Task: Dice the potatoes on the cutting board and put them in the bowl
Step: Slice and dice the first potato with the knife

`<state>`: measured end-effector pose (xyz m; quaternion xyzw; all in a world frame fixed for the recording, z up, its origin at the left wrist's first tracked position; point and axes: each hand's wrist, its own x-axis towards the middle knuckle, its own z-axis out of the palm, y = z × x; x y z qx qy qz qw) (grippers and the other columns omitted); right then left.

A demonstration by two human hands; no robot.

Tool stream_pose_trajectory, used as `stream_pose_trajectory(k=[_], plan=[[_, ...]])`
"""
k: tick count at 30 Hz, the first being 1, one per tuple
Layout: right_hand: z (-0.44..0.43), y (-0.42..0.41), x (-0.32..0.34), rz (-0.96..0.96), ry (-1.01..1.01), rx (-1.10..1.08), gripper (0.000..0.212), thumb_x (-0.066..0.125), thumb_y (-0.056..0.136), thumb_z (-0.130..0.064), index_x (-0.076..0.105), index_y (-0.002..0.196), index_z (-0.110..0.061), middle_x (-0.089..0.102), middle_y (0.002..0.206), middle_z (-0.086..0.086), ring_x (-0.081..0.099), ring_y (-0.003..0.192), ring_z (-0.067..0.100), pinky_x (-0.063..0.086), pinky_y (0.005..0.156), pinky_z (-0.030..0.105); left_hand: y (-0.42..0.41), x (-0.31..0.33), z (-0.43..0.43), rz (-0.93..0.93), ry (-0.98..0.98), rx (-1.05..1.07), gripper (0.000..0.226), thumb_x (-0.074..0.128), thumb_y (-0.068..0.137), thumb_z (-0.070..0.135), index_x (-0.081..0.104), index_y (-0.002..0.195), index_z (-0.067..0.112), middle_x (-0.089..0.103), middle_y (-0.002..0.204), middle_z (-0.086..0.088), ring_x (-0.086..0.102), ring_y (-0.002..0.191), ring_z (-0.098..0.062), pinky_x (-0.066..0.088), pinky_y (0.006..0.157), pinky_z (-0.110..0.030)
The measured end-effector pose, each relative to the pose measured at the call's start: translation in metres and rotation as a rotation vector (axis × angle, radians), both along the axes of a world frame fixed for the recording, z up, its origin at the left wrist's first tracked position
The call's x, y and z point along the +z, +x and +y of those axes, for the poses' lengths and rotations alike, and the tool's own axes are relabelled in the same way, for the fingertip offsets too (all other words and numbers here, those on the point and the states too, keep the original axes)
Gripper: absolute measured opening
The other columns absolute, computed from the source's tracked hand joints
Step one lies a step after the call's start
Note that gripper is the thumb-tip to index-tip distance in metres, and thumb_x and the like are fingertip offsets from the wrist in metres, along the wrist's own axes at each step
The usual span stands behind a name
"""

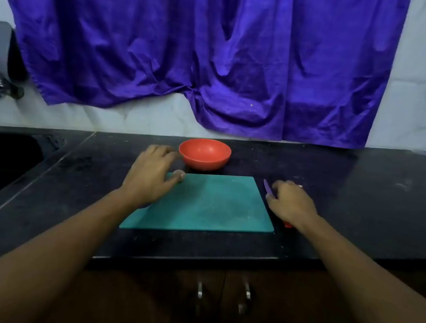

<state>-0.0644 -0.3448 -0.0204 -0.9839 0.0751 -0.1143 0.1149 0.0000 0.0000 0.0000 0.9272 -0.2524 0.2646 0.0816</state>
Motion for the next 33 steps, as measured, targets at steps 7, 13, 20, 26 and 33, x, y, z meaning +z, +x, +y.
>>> stream_pose_trajectory(k=[7,13,20,26,33], plan=[[-0.008,0.015,-0.010,0.051,0.223,-0.108,0.011,0.069,0.088,-0.019,0.069,0.099,-0.019,0.069,0.099,0.002,0.066,0.089,0.025,0.056,0.078,0.039,0.027,-0.024,-0.008,0.082,0.155,0.101,0.042,0.057,0.097,0.046,0.062,0.133,0.023,0.064,0.133,-0.003,0.049,0.133,-0.025,0.018,0.123,-0.049],[-0.006,0.019,0.001,-0.012,0.433,-0.126,0.008,0.071,0.091,-0.015,0.068,0.091,-0.022,0.069,0.090,0.000,0.066,0.083,0.018,0.055,0.075,0.037,0.042,-0.034,-0.020,0.027,0.186,0.119,0.032,0.054,0.098,0.035,0.068,0.122,0.019,0.073,0.111,-0.005,0.059,0.118,-0.026,0.008,0.124,-0.050],[0.052,0.009,0.003,-0.140,0.712,0.122,0.007,0.060,0.099,-0.015,0.063,0.104,-0.020,0.068,0.079,0.008,0.064,0.046,0.016,0.045,0.037,0.025,0.028,-0.036,-0.036,0.000,-0.003,-0.041,0.028,0.071,0.089,0.033,0.071,0.115,0.023,0.074,0.105,0.002,0.063,0.107,-0.025,0.029,0.111,-0.045],[0.078,0.016,-0.011,-0.140,0.680,0.244,0.011,0.061,0.100,-0.017,0.063,0.109,-0.023,0.067,0.074,0.016,0.063,0.047,0.023,0.049,0.044,0.030,0.003,-0.051,-0.044,0.198,-0.307,-0.147,0.032,0.074,0.085,0.039,0.069,0.115,0.029,0.072,0.108,0.014,0.065,0.098,-0.010,0.051,0.090,-0.045],[0.081,0.020,-0.023,-0.181,0.519,0.288,0.018,0.064,0.097,-0.023,0.065,0.115,-0.029,0.063,0.066,0.004,0.060,0.058,0.019,0.054,0.063,0.047,0.002,-0.055,-0.041,0.344,-0.477,-0.162,0.032,0.078,0.087,0.036,0.068,0.116,0.029,0.070,0.107,0.018,0.065,0.093,0.001,0.057,0.085,-0.033]])
